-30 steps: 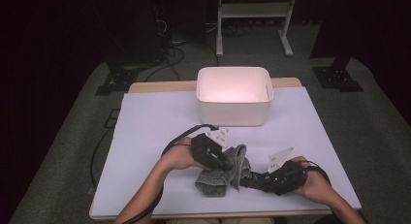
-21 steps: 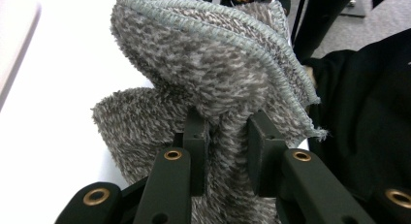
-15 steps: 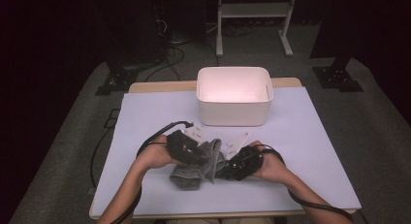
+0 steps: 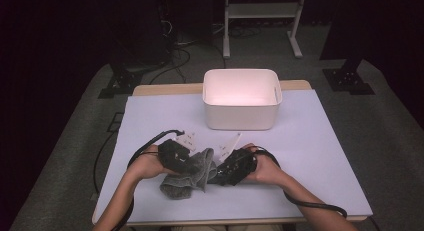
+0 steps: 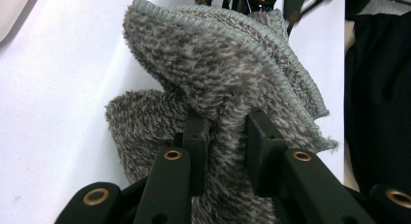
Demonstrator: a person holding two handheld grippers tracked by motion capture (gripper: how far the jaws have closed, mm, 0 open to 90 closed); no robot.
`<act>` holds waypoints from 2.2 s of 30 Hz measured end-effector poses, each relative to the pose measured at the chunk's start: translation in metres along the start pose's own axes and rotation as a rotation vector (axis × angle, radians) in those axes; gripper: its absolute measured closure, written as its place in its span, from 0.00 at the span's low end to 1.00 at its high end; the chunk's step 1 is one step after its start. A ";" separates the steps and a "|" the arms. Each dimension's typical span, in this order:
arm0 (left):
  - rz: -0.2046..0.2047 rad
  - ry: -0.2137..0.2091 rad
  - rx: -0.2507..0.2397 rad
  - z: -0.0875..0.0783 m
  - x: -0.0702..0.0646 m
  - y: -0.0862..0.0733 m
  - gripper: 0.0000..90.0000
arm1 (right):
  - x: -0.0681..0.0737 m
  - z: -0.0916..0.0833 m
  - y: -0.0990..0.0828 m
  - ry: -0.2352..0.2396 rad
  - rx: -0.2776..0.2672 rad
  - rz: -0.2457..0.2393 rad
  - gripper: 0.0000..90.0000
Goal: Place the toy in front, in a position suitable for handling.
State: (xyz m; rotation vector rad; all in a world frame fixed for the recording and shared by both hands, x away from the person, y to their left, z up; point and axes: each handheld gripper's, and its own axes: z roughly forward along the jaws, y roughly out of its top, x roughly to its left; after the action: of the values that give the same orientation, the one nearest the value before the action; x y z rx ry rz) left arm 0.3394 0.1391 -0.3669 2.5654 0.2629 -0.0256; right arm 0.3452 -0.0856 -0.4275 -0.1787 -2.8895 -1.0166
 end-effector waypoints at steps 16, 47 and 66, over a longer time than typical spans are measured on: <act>0.137 -0.062 0.005 0.035 -0.010 0.062 0.80 | 0.004 -0.012 -0.030 -0.038 -0.048 0.042 0.54; 0.044 -0.072 -0.014 0.018 -0.005 0.023 0.80 | 0.006 -0.013 -0.021 -0.003 -0.058 0.065 0.44; 0.023 -0.057 -0.033 0.018 -0.001 0.023 0.79 | 0.011 0.000 -0.016 -0.089 -0.025 0.045 0.57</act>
State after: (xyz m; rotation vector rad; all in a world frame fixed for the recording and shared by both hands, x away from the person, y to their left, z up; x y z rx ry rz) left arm 0.3434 0.1098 -0.3697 2.5302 0.2106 -0.0856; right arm 0.3320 -0.0971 -0.4365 -0.2963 -2.9379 -1.0634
